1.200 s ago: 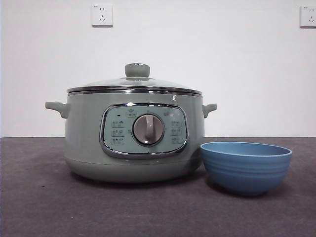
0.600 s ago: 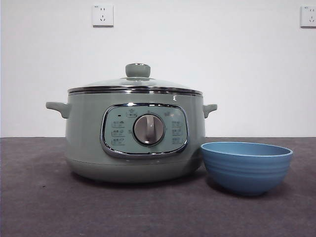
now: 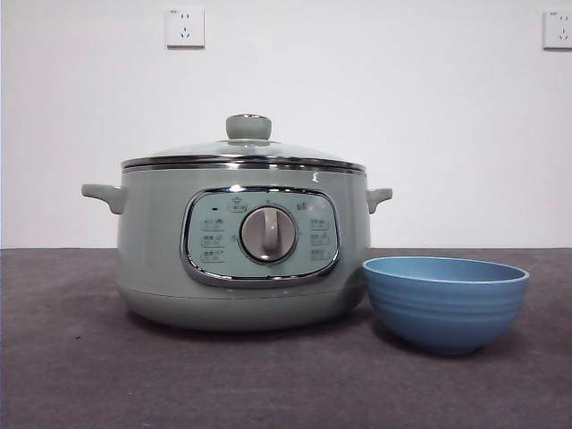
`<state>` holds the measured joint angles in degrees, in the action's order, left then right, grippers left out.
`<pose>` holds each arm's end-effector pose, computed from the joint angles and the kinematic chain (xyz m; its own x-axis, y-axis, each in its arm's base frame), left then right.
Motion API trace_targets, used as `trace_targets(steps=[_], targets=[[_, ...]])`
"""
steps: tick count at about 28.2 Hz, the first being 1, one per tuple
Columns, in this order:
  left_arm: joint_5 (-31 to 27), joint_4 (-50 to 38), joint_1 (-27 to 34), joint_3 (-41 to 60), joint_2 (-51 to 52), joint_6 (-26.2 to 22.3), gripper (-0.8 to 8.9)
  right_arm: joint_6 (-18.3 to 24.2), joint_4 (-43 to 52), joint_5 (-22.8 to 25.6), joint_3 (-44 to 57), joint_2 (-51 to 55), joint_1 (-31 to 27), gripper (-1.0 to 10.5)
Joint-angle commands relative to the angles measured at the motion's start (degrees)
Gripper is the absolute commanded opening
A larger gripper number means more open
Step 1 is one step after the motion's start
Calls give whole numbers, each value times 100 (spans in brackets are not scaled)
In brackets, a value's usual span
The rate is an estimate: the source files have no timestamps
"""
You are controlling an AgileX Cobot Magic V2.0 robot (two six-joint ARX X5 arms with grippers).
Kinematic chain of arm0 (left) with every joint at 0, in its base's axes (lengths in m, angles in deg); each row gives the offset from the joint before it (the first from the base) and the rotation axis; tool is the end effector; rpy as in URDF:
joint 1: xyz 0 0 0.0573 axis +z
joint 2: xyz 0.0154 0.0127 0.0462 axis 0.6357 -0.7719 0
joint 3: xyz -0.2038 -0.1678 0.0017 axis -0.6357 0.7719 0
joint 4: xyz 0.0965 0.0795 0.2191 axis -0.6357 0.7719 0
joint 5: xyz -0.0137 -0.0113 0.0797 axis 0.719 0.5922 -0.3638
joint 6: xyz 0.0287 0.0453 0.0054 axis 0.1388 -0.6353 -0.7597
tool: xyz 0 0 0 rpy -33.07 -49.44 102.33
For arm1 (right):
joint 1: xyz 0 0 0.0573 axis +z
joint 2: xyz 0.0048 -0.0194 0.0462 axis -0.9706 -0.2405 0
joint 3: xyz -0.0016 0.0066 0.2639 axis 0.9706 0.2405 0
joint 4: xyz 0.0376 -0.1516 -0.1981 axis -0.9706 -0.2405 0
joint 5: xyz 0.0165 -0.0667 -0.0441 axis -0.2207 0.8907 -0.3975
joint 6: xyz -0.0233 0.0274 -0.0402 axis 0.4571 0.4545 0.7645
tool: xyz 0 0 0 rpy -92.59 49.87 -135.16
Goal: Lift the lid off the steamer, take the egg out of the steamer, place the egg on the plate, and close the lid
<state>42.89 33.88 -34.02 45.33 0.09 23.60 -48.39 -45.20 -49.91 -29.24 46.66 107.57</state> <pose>0.0943 0.0053 0.1528 0.9830 -0.0379 -0.1799 0.0320 0.9989 -0.0355 0.1075 0.0754 0.3269 0.5161 0.6461 -0.5623 -0.6222 0.7340 0.2723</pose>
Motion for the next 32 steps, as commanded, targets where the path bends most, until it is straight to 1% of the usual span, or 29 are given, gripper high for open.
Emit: trace_targets(steps=[1,2,3,4,5,7,9,10,12,14,18,22,26,29,32], targets=[[9,-13,-11,79,9,44,-4,28,33,20,31,4,7,2],[9,-13,-11,79,9,44,-4,173,50,28,31,35,0,2],[11,-13,-11,79,9,44,-4,374,79,214,33,151,-92,2],[11,-13,-11,79,9,44,-4,514,116,525,48,313,-264,2],[9,-13,-11,79,9,44,-4,614,212,629,94,461,-476,2],[9,-13,-11,79,9,44,-4,649,673,426,409,907,-1104,2],[9,-13,-11,79,9,44,-4,730,1311,450,1014,1513,-1690,2],[9,-13,-11,79,9,44,-4,837,1856,444,1469,1853,-1945,2],[11,-13,-11,79,9,44,-4,863,2841,424,2358,2441,-2365,2],[9,-13,-11,79,9,44,-4,866,3418,437,3080,2889,-2649,2],[11,-13,-11,79,9,44,-4,885,3985,645,3877,3324,-2828,2],[11,-13,-11,79,9,44,-4,881,4409,629,4503,3644,-2918,2],[9,-13,-11,79,9,44,-4,879,4439,640,4953,3954,-2924,2],[9,-13,-11,79,9,44,-4,789,4428,632,5195,4103,-2924,2],[11,-13,-11,79,9,44,-4,778,4006,754,5195,4181,-2924,2]])
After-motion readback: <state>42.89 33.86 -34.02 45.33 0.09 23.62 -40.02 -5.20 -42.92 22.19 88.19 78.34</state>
